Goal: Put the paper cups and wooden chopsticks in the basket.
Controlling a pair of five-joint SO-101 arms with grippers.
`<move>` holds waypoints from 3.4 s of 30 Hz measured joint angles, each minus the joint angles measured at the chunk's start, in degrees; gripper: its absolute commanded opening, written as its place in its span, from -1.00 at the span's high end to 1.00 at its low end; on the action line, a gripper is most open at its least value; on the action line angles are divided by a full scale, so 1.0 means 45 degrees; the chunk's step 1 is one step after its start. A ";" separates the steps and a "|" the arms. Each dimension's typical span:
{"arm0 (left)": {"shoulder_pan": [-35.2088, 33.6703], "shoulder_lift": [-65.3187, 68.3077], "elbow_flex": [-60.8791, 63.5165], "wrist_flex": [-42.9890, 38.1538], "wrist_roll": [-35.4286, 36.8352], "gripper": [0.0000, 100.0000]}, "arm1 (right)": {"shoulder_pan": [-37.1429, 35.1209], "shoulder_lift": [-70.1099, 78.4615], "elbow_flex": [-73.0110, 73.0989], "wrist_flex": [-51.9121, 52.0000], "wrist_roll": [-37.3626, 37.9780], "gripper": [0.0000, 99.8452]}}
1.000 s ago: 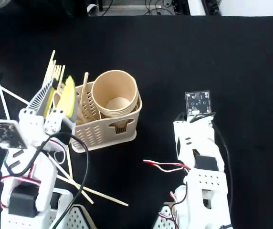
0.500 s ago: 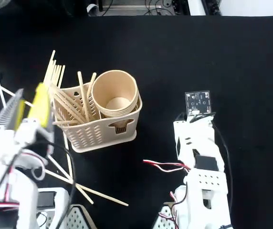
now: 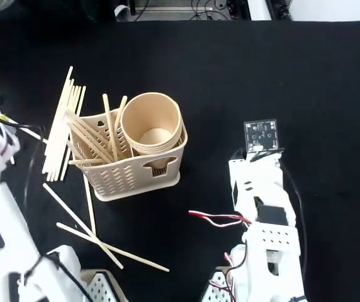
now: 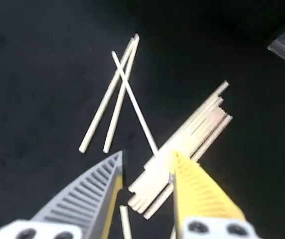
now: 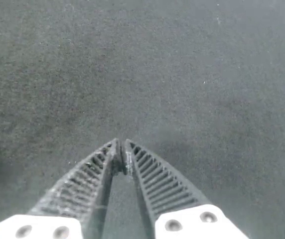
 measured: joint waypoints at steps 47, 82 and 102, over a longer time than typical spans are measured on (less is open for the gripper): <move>-0.0879 2.3502 -2.1587 0.3849 -0.3751 0.57 | -0.1797 0.0000 0.0176 0.0000 0.0469 0.98; -0.2344 2.6921 -2.4088 0.2149 -0.5685 0.58 | -0.1563 0.0000 0.0176 0.0430 0.0469 0.98; -0.1211 2.6803 -2.5241 0.3263 -0.5646 0.94 | -0.1563 0.0000 0.0176 0.0430 0.0469 0.98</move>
